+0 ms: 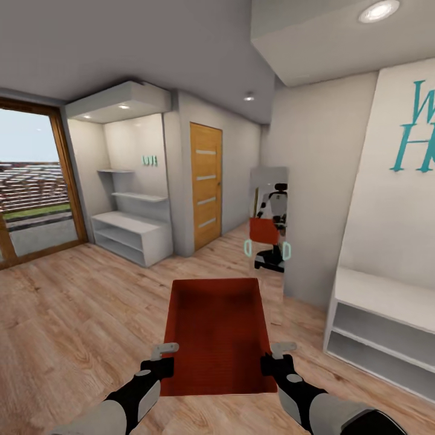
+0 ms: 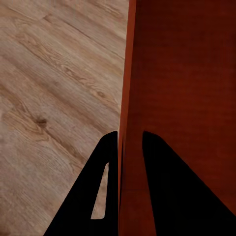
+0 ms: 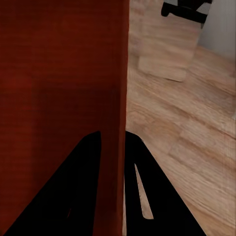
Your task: Move the two storage containers from the living room to the garage. In the garage, place one container on the floor and stack the other container on top of it (either order is fine).
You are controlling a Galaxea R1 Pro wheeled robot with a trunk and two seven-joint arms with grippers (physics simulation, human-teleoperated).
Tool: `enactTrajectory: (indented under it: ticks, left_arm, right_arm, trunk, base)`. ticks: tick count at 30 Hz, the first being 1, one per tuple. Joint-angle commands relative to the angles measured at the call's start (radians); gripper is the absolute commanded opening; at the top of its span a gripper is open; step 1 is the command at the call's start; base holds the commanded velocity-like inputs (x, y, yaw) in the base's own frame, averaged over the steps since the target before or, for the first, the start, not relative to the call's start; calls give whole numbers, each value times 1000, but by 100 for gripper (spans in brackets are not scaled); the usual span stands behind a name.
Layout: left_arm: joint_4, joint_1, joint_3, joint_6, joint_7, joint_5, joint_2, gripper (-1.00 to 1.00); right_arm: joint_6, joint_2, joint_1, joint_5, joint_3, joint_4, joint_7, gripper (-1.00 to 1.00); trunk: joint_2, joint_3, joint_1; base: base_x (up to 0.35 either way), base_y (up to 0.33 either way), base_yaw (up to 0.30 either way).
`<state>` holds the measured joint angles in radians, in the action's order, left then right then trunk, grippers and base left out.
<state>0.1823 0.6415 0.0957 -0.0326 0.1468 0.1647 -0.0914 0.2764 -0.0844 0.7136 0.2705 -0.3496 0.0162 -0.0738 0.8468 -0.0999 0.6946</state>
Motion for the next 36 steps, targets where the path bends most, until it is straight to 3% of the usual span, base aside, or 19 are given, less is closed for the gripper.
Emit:
enactTrajectory:
  ticks: [1, 22, 36]
  left_arm:
    - [2, 1, 13, -3, 11, 1, 35, -100]
    - [2, 1, 14, -3, 11, 1, 35, -100]
    - [2, 1, 14, -3, 11, 1, 35, -100]
  right_arm:
    - [5, 3, 1, 16, 32, 3, -3, -100]
    - [5, 3, 1, 16, 32, 3, -3, -100]
    - [4, 3, 1, 16, 32, 3, -3, -100]
  trunk:
    - [1, -2, 1]
    - [1, -2, 1]
    - [1, -2, 1]
  base:
    - [322, 0, 268]
    - [322, 0, 263]
    - [322, 0, 24]
